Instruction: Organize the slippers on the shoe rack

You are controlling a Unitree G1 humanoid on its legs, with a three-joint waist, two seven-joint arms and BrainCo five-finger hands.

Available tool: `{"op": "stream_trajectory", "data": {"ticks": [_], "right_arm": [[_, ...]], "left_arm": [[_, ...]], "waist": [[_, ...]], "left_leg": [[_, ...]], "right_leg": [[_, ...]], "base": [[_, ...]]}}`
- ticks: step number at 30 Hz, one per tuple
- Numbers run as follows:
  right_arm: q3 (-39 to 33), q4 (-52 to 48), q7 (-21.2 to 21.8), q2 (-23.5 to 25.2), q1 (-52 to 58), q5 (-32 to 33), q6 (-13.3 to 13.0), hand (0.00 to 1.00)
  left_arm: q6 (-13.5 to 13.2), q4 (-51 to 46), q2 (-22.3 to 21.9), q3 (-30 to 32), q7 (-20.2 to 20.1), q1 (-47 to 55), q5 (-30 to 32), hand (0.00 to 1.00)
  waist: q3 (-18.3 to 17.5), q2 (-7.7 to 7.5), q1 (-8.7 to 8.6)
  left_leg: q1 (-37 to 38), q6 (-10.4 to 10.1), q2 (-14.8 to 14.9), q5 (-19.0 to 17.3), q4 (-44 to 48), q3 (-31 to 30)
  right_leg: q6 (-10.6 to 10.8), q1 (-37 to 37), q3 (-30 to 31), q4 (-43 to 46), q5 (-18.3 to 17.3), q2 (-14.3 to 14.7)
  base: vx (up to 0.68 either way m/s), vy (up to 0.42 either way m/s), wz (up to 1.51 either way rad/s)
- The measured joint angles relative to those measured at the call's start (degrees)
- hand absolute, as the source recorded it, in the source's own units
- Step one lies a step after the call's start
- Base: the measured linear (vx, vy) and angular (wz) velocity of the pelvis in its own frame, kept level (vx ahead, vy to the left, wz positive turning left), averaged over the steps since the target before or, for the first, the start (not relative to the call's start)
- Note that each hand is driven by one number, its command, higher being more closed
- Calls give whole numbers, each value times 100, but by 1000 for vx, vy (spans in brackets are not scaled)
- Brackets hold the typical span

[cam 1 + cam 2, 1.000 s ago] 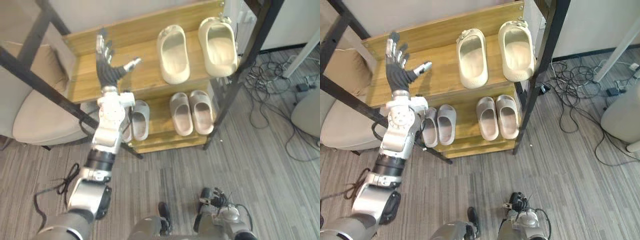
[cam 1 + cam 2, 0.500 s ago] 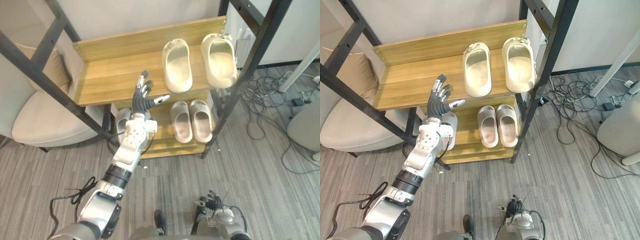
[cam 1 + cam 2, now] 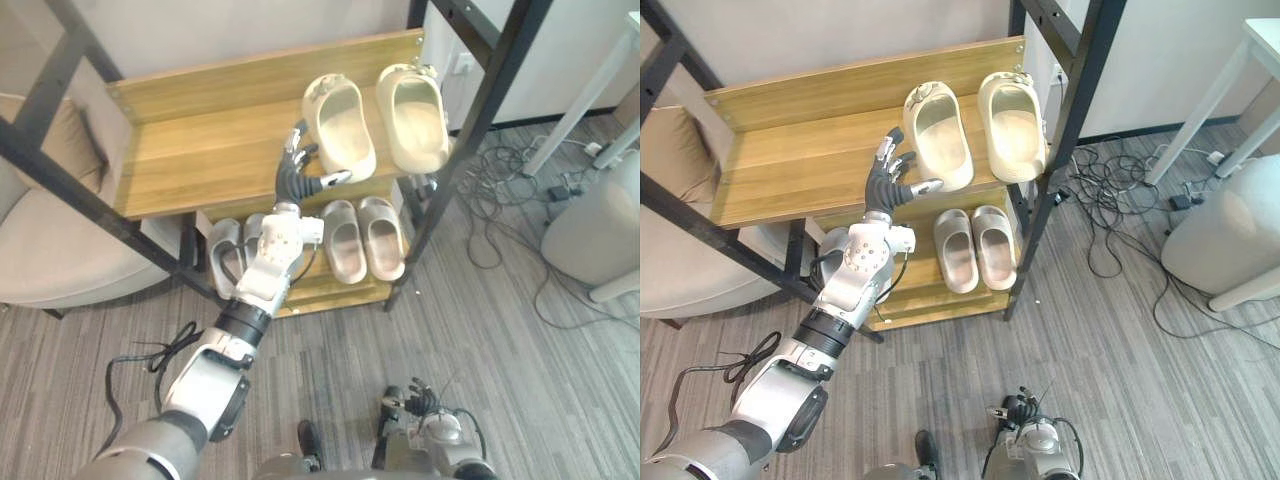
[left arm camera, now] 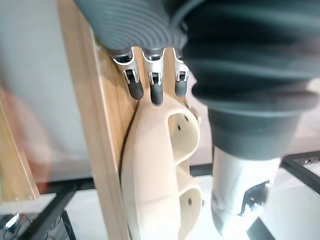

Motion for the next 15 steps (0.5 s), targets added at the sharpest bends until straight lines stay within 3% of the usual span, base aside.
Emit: {"op": "stream_trajectory", "data": {"ticks": [15], "right_arm": [[-6,-41,-33,-14,-32,3,-68,0]], "left_arm": [[92,245,-109,209,127,-687,-211,0]], "waist": [[155,-53,-31]], "left_leg": [[-307,84,-166,-60,161,57]], "right_leg": [[78,-268,150,40,131,-156]], "base": [[-22,45,-1]]}}
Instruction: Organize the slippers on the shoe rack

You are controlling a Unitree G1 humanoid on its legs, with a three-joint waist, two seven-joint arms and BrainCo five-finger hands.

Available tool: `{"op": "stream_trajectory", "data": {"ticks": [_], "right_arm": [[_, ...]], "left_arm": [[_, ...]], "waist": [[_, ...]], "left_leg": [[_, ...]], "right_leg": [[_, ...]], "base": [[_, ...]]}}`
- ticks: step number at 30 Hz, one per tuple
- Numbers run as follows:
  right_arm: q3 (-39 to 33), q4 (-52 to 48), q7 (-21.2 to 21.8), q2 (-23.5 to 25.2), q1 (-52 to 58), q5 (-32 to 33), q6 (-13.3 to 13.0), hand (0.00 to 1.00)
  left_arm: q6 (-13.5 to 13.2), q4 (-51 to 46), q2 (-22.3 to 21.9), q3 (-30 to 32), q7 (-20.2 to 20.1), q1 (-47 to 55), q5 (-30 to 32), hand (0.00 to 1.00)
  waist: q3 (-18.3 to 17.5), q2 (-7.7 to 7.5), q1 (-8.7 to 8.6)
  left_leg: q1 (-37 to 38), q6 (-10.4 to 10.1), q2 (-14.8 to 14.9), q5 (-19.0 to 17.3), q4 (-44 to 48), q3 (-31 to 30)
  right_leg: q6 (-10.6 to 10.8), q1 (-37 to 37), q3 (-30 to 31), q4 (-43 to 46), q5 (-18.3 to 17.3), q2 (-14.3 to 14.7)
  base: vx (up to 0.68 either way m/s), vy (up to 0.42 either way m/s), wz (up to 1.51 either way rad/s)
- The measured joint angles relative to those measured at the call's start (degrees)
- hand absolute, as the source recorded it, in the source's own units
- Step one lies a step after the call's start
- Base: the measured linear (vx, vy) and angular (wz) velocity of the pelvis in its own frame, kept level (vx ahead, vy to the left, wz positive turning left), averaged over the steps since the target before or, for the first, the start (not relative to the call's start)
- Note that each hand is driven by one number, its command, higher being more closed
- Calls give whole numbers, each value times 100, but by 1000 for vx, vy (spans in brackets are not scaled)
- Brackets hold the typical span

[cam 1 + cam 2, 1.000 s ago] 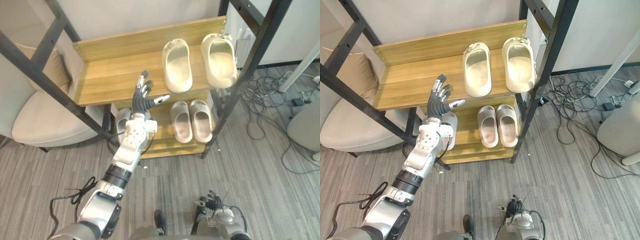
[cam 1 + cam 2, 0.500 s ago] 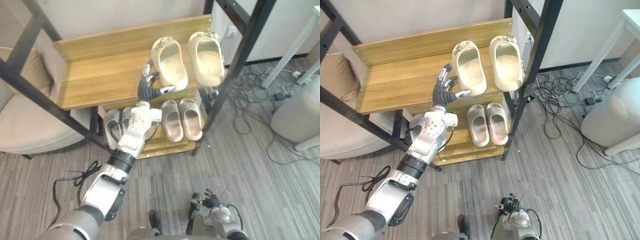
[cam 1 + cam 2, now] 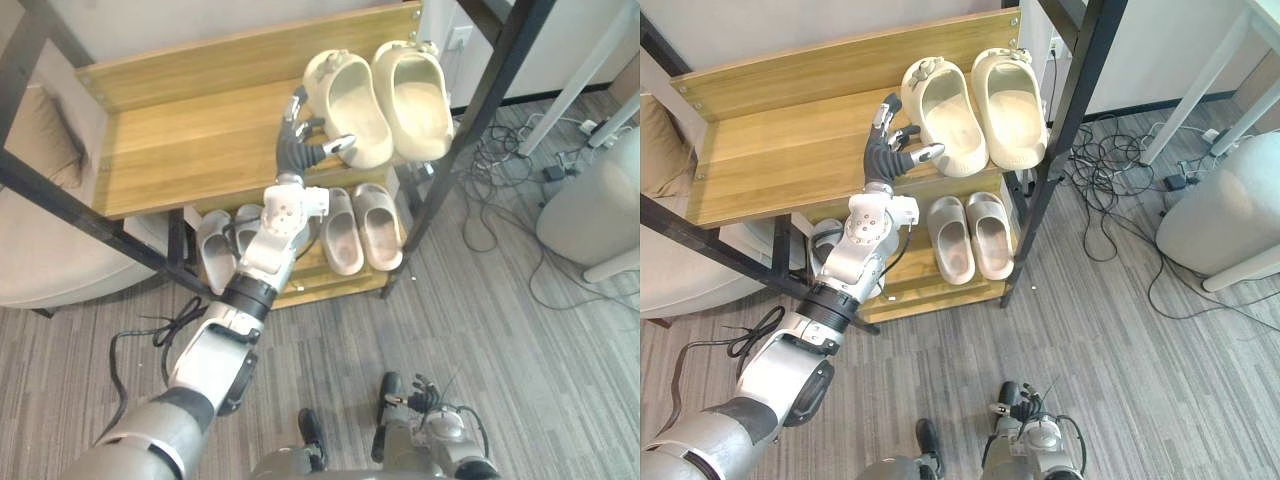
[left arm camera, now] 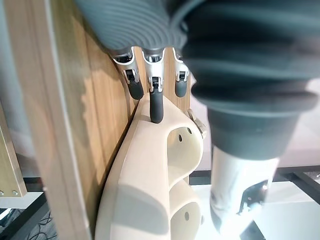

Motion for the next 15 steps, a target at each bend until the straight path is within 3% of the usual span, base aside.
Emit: {"op": "stream_trajectory", "data": {"ticks": [11,15], "right_arm": [[-2,-136,-6,14,18,0,2,0],[-1,-208,8,11,5,0,2,0]], "left_arm": [[7,-8,247,139,-24,2,2,0],[-3,-244,496,451,-28,371,20,0]], "waist": [[33,31,-26],[152,74,-27]], "left_leg": [[-23,25,-4,-25,62,15],[152,-1,26,-44,53,-34]], "right_leg": [[-1,2,-23,1,16,-9],[-54,186,-71,-3,-33,31]], "base": [[-12,18,-1],[-4,4,1]]}}
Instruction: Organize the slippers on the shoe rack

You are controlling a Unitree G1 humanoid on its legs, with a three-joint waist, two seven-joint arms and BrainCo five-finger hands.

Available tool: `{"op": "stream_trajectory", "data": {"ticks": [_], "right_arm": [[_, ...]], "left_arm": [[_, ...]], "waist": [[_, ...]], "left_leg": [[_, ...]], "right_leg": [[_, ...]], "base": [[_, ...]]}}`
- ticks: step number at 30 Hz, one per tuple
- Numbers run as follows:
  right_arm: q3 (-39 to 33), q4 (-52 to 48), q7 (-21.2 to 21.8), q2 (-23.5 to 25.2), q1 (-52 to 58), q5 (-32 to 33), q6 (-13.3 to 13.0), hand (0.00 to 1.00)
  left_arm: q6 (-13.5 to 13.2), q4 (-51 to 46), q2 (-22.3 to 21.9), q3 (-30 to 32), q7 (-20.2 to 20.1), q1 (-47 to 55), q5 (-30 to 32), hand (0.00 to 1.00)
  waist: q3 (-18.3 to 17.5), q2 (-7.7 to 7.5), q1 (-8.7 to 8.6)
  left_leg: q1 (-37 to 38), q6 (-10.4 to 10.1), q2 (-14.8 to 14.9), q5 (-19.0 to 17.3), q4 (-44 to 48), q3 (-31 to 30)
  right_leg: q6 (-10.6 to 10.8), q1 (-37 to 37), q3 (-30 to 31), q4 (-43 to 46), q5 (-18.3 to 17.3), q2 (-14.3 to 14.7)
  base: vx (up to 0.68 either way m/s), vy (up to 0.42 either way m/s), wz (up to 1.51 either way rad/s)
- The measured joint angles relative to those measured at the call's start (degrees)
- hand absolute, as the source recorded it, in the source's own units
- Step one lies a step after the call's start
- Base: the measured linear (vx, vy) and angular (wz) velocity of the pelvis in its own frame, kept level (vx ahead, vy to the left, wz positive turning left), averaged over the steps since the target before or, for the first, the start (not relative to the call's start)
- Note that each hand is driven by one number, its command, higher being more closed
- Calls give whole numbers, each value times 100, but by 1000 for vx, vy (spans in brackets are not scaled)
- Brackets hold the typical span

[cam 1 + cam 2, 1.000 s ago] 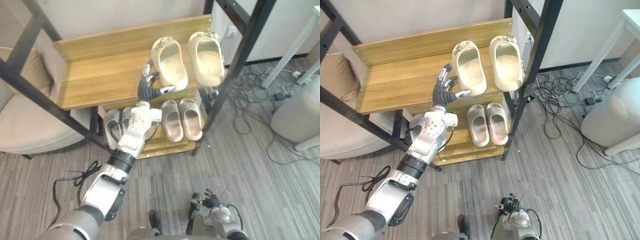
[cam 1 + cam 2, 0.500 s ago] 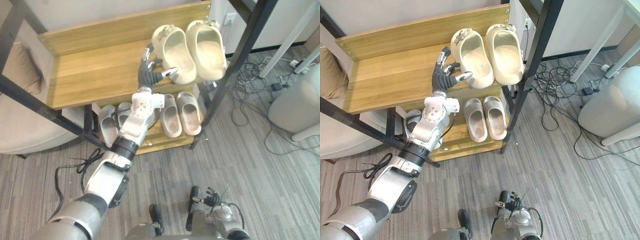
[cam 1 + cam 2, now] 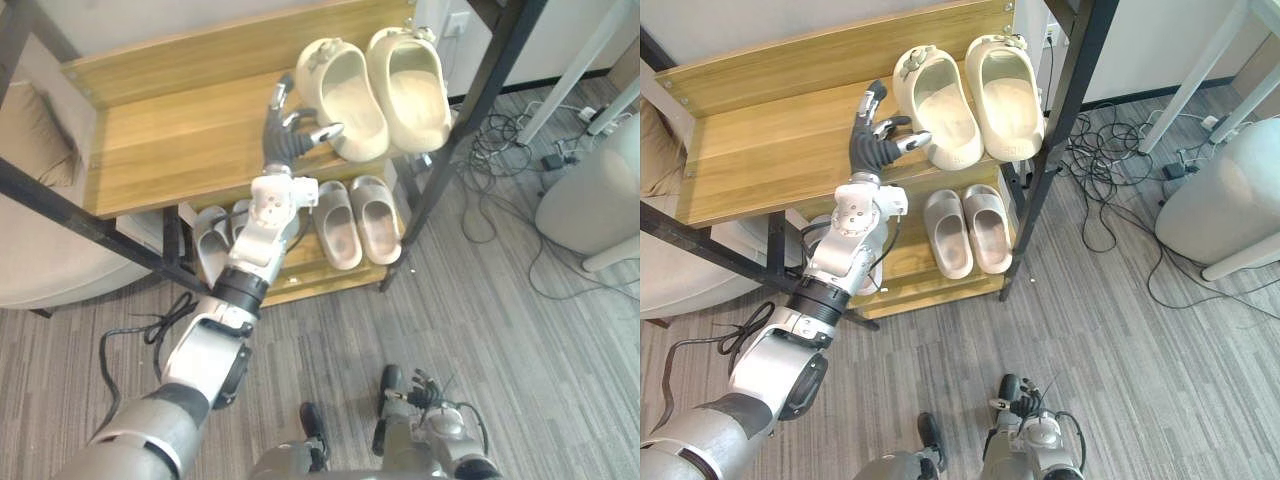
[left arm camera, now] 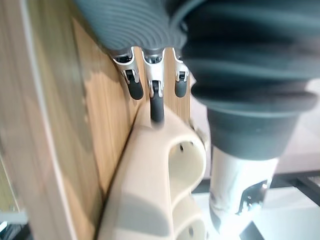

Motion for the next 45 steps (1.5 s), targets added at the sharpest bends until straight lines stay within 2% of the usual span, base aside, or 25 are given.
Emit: {"op": "stream_trajectory", "data": {"ticks": [6,9,14,18,22,27,30,33,37,41,43,45], "right_arm": [[10,6,21,14,23,0,27,0],[17,8,51,21,24,0,62,0],[24,26,59,30,78,1,67,0],[104,95,112,51,246,1,74,0],[139,260,168,147,260,1,110,0],[330,304,217,171,345,-1,128,0],[391,357,225,169,430,-4,129,0],[525,377,244,163,458,-8,132,0],[717,426,279,179,488,-16,122,0],[727,489,331,220,484,-52,119,0],[724,487,345,238,499,-153,109,0],[717,489,344,235,538,-223,104,0]], "left_arm": [[-22,-347,404,337,-4,559,104,0],[-1,-527,423,563,0,832,113,0],[-2,-1390,359,465,-20,1264,84,0],[-170,-2567,127,-30,-264,1752,-44,0],[-343,-3525,-196,-739,-625,2576,-344,0],[-346,-4129,-384,-1525,-1184,3429,-708,0],[-343,-4197,-425,-1732,-1472,3993,-713,0],[-323,-4064,-481,-1883,-1786,4840,-710,0],[-227,-3104,-476,-1829,-2018,5918,-659,0],[-75,-1602,-509,-1499,-2023,6307,-156,0],[3,-756,-522,-1185,-1993,6421,355,0],[8,-368,-511,-970,-1988,6484,732,0]], "waist": [[-3,19,103],[-17,60,244],[-82,153,431],[-297,232,662],[-572,250,794],[-733,295,980],[-882,307,1030],[-884,247,1033],[-964,177,1044],[-961,54,1061],[-969,-22,1056],[-958,-111,1094]], "left_leg": [[41,-63,119,33,-4,-211],[103,-75,150,39,-18,-312],[122,-81,141,46,-3,-554],[163,-79,82,48,29,-797],[208,-76,47,50,74,-993],[303,-49,28,92,76,-1109],[337,-57,46,98,73,-1102],[543,-101,84,76,16,-1081],[734,-144,172,54,-29,-1037],[765,-219,274,95,-58,-1046],[835,-275,343,130,-123,-1087],[894,-315,396,137,-155,-1106]], "right_leg": [[-47,165,-262,1,-102,94],[-46,267,-356,2,-127,125],[-25,442,-614,3,-144,75],[4,634,-820,2,-164,5],[61,825,-1003,2,-207,-54],[102,993,-1115,1,-266,-74],[102,1020,-1110,1,-266,-58],[76,1242,-1112,-38,-310,0],[97,1382,-1064,-40,-431,101],[13,1397,-1061,-40,-489,212],[-47,1467,-1098,-40,-547,276],[-67,1519,-1110,-41,-582,333]], "base": [[-8,-19,18],[13,-12,17],[5,26,27],[9,45,32],[4,35,29],[-55,-15,14],[-54,-22,-2],[-84,-40,-6],[-52,-53,-8],[-39,-60,-1],[-7,-55,9],[2,-46,8]]}}
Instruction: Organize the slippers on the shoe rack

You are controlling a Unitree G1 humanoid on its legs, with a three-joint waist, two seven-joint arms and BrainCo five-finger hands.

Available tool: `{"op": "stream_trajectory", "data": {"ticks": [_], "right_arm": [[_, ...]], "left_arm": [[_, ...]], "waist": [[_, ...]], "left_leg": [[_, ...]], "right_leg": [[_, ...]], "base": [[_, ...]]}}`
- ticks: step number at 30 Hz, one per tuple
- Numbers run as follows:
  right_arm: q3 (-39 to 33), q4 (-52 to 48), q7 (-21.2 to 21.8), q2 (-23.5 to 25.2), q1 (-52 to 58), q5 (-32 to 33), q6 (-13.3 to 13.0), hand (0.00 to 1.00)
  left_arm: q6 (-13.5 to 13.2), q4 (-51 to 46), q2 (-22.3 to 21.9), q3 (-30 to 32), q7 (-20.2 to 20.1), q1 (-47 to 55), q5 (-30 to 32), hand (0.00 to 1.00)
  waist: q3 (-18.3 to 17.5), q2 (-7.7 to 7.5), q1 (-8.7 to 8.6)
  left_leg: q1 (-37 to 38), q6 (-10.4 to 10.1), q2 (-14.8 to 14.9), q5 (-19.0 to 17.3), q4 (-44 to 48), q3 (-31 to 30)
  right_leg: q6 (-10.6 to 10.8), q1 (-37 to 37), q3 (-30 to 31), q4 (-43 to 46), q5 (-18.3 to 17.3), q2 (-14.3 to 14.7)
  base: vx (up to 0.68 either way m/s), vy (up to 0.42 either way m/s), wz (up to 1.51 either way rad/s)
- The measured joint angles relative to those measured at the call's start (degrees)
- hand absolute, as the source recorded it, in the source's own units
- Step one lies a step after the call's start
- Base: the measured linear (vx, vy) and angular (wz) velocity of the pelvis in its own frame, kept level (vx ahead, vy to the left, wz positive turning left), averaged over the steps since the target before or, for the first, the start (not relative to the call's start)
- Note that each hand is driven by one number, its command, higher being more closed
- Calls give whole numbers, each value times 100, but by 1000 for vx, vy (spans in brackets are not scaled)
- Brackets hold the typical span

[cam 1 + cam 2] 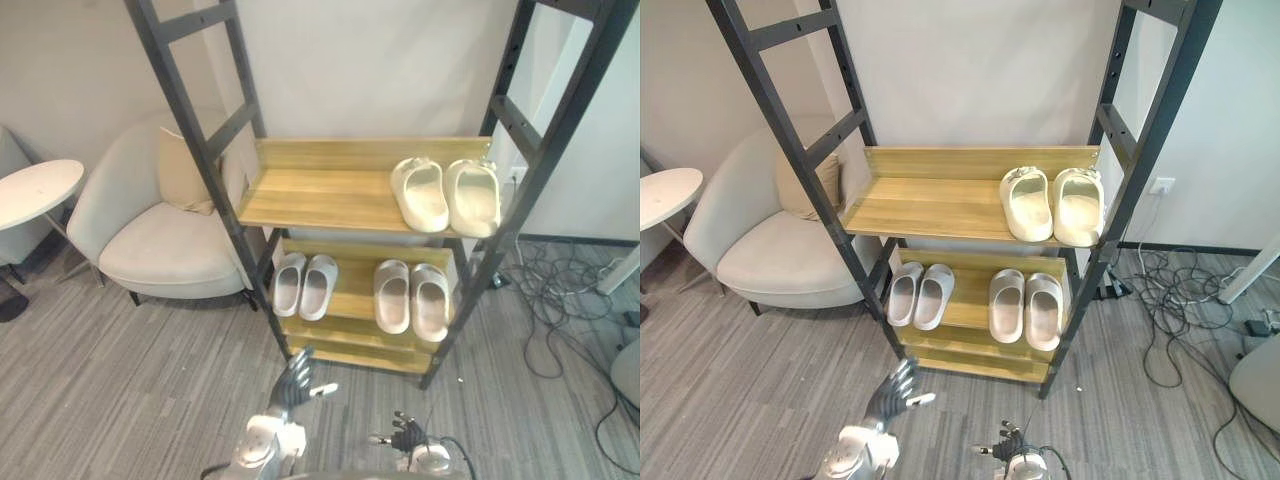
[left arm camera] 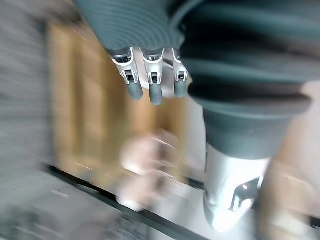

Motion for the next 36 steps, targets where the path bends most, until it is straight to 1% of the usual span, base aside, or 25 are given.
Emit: {"op": "stream_trajectory", "data": {"ticks": [1,2,3,4,7,9,13,15,18,21,23,24,25,26,27,28,29,30,31,32,33,34,35,36], "right_arm": [[-14,-1,0,1,14,-2,-12,0],[-43,-5,-4,-5,79,-5,-57,0],[-46,-11,-9,-12,95,-7,-82,0],[-63,-19,-19,-15,105,-13,-128,0],[-264,-8,-67,5,117,-23,-169,0],[-289,-13,-96,23,110,-36,-172,0],[-492,-14,-136,35,110,-63,-211,0],[-495,-10,-135,35,107,-156,-211,0],[-495,-10,-132,35,101,-227,-211,0],[-494,-10,-129,34,96,-227,-215,0],[-487,-5,-122,31,90,-235,-213,0],[-481,-4,-117,21,34,-237,-211,0],[-482,-7,-112,21,-30,-236,-211,0],[-483,-9,-110,23,-53,-236,-212,0],[-468,-8,-108,41,-87,-235,-211,0],[-431,-3,-98,42,-107,-234,-210,0],[-396,-4,-85,37,-136,-231,-210,0],[-375,-11,-84,36,-141,-228,-211,0],[-354,-13,-81,53,-146,-226,-214,0],[-336,6,-80,60,-127,-225,-210,0],[-282,20,-82,51,-119,-225,-208,0],[-211,19,-86,-3,-141,-224,-210,0],[-207,20,-103,-57,-165,-223,-210,0],[-198,33,-125,-119,-304,-223,-210,0]], "left_arm": [[-14,268,-16,145,-2,16,91,0],[-12,742,-104,366,41,-21,350,0],[-4,979,-149,468,114,-38,552,0],[9,1472,-243,723,255,-53,896,0],[-57,1904,-309,1054,504,-250,1244,0],[-36,2159,-324,1224,662,-389,1299,0],[-17,2271,-343,1292,774,-421,1391,0],[-8,2427,-449,1533,792,-499,1464,0],[-1,2606,-503,1683,789,-599,1503,0],[2,2696,-503,1690,782,-669,1503,0],[10,2783,-498,1690,782,-766,1503,0],[17,2835,-505,1682,786,-860,1502,0],[26,2867,-470,1679,791,-914,1501,0],[39,2879,-437,1678,797,-955,1502,0],[99,2910,-356,1672,841,-1053,1496,0],[137,2909,-272,1666,897,-1096,1483,0],[137,2901,-256,1627,908,-1136,1468,0],[139,2897,-239,1621,905,-1146,1441,0],[153,2863,-158,1623,914,-1137,1361,0],[153,2825,-127,1633,930,-1125,1295,0],[151,2776,-111,1635,1004,-1123,1259,0],[152,2751,-186,1636,1063,-1146,1221,0],[146,2743,-254,1634,1114,-1156,1178,0],[151,2747,-338,1635,1130,-1182,1074,0]], "waist": [[-10,-16,3],[-9,-14,-2],[-5,-30,-1],[-27,-40,-21],[-27,-45,-5],[-11,-62,-10],[4,-95,-26],[20,-95,-2],[44,-83,12],[66,-88,13],[140,-92,14],[248,-53,30],[313,-69,30],[344,-105,18],[374,-194,12],[409,-275,18],[440,-291,57],[453,-306,61],[468,-387,61],[460,-469,66],[443,-550,106],[441,-393,227],[452,-258,268],[522,-85,290]], "left_leg": [[26,-8,9,-1,-12,-3],[80,-20,19,-6,-26,-4],[112,-26,27,-4,-49,-2],[125,-41,57,-12,-55,-1],[148,-63,95,-13,-64,-5],[239,-99,114,-32,-70,13],[346,-140,152,-93,-64,122],[422,-134,175,-107,-65,199],[519,-138,215,-170,-56,381],[510,-148,226,-211,-38,493],[496,-142,241,-239,25,493],[462,-127,271,-308,160,520],[367,-118,268,-370,313,509],[308,-112,247,-396,391,470],[174,-92,178,-417,505,402],[51,-86,121,-420,574,353],[-122,-79,152,-413,654,275],[-190,-80,151,-411,682,239],[-312,-84,39,-411,803,35],[-327,-88,-26,-414,860,-58],[-382,-100,-63,-422,953,-136],[-605,-133,83,-402,1101,-183],[-732,-156,173,-384,1163,-183],[-858,-212,296,-290,1150,-213]], "right_leg": [[-4,22,-8,0,-15,16],[-2,67,-21,0,-22,35],[1,82,-22,0,-24,49],[6,96,-22,1,-37,67],[13,127,-27,1,-64,92],[14,187,12,2,-90,115],[15,251,102,2,-123,158],[14,251,229,2,-130,182],[4,239,416,3,-143,230],[4,160,540,13,-143,261],[3,161,550,68,-158,253],[-5,-19,538,544,-397,157],[-38,-292,536,1190,-670,-12],[-40,-424,569,1483,-815,-87],[-12,-680,635,1999,-1070,-262],[24,-806,646,2185,-1152,-348],[82,-893,660,2275,-1219,-379],[62,-965,718,2484,-1353,-423],[83,-1026,966,3302,-1870,-635],[176,-921,1102,3312,-2028,-652],[219,-859,1212,3081,-2153,-603],[143,-749,1100,2640,-2014,-376],[88,-708,1035,2354,-1855,-219],[25,-601,924,2005,-1648,-49]], "base": [[14,-39,1],[0,0,0],[0,0,0],[0,0,0],[13,-18,4],[25,-4,-10],[24,-1,-10],[33,14,-25],[37,15,-34],[49,12,-27],[39,5,-4],[15,36,-3],[14,49,2],[14,39,23],[18,7,33],[9,-2,46],[-7,-13,40],[19,-79,71],[46,-113,76],[81,-128,83],[56,-143,56],[17,-134,37],[-28,-138,26],[-35,-75,16]]}}
